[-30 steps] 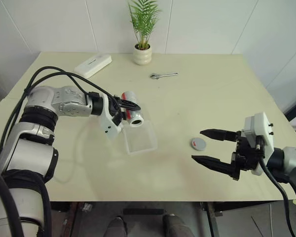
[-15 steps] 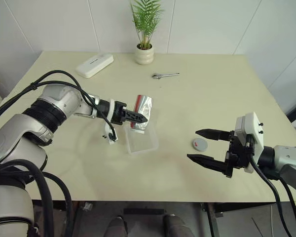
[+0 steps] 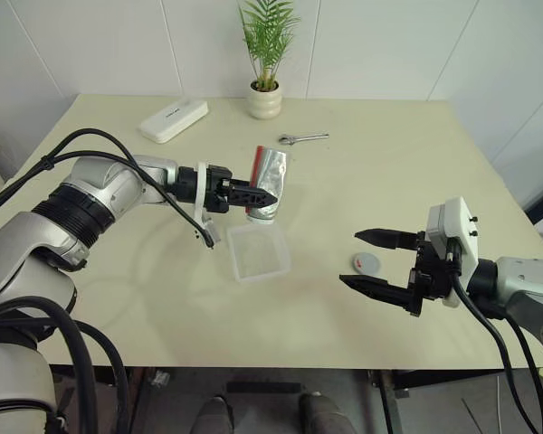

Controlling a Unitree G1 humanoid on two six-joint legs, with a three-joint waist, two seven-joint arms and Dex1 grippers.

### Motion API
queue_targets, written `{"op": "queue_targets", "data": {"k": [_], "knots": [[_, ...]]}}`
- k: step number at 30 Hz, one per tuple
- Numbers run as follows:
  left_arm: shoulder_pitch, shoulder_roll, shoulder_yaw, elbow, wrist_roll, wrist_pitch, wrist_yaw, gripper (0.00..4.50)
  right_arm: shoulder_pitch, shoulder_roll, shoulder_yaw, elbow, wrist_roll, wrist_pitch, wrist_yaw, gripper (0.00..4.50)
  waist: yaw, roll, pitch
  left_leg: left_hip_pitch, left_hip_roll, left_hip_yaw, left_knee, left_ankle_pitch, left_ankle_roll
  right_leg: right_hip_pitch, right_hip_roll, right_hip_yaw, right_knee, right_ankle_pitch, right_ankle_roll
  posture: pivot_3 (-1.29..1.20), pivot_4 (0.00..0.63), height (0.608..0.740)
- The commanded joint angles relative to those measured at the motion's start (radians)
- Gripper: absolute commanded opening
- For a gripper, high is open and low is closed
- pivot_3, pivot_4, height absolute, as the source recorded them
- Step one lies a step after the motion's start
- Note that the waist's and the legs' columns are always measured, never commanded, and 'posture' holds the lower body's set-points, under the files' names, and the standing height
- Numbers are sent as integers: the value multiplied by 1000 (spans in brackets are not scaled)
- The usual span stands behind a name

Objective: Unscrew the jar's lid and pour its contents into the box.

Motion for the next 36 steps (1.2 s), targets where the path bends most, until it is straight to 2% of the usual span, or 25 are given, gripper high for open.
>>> {"op": "queue_targets", "data": {"k": [1, 3, 7, 11, 13, 14, 17, 20, 25, 30, 36], "knots": [[-3, 2, 18, 14, -27, 10, 10, 1958, -29, -5, 3, 13, -21, -29, 17, 4487, 1, 0, 0, 0, 0, 0, 0, 0, 0, 0, 0, 0, 0, 0, 0, 0, 150, 740], [-6, -12, 50, 73, -126, -82, -21, 1958, -38, -7, 12, 21, -35, -35, 24, 4487, 1, 0, 0, 0, 0, 0, 0, 0, 0, 0, 0, 0, 0, 0, 0, 0, 150, 740], [4, -41, 158, 259, -428, -322, -150, 1958, -40, -6, 12, 25, -46, -36, 35, 4487, 0, 0, 0, 0, 0, 0, 0, 0, 0, 0, 0, 0, 1, 0, 0, 0, 150, 740], [69, -77, 319, 447, -818, -539, -436, 1958, -34, -18, 2, 30, -51, -35, 54, 4487, -3, 1, 0, 0, 0, 0, 1, 0, 0, 0, 0, 0, 2, 0, 0, 0, 150, 740], [113, -72, 389, 439, -939, -542, -542, 1958, -34, -20, -2, 33, -50, -33, 61, 4487, -2, 1, 0, 0, 0, 0, 1, 1, 0, 0, 0, 0, 3, 0, 0, 0, 150, 740], [143, -85, 432, 450, -1043, -542, -634, 1958, -34, -21, -4, 35, -50, -32, 65, 4487, -2, 1, 0, 1, 0, 1, 1, 1, 0, 0, 0, 0, 3, 0, 0, 0, 150, 740], [285, -135, 644, 403, -1494, -389, -955, 1958, -37, -30, -4, 49, -56, -35, 85, 4487, -1, 1, -1, 1, 0, 1, 3, 1, -1, 0, 0, 0, 5, 0, 0, 0, 150, 740], [425, -158, 812, 234, -1792, -172, -1163, 1958, -57, -33, 10, 75, -69, -43, 110, 4487, -7, 1, -1, 1, 0, 1, 5, 2, 0, 0, 0, 0, 7, 0, -1, 0, 150, 740], [640, -186, 1024, -75, -2125, 180, -1336, 1958, -119, -22, 49, 126, -94, -60, 145, 4487, -13, 1, -1, 2, 0, 0, 8, 3, 1, 0, 0, 0, 12, 1, -1, 0, 150, 740], [767, -260, 1162, -288, -2383, 529, -1391, 1958, -137, -18, 76, 154, -122, -78, 180, 4487, -5, 1, -1, 3, 0, -1, 15, 3, 1, 2, 0, 0, 15, 2, -1, 0, 150, 740], [824, -295, 1100, -330, -2347, 632, -1620, 1958, -164, -4, 100, 180, -133, -87, 203, 4487, -6, 1, -1, 8, 0, -1, 14, 5, 4, 14, 0, 0, 2, 8, 1, 0, 150, 740]]}}
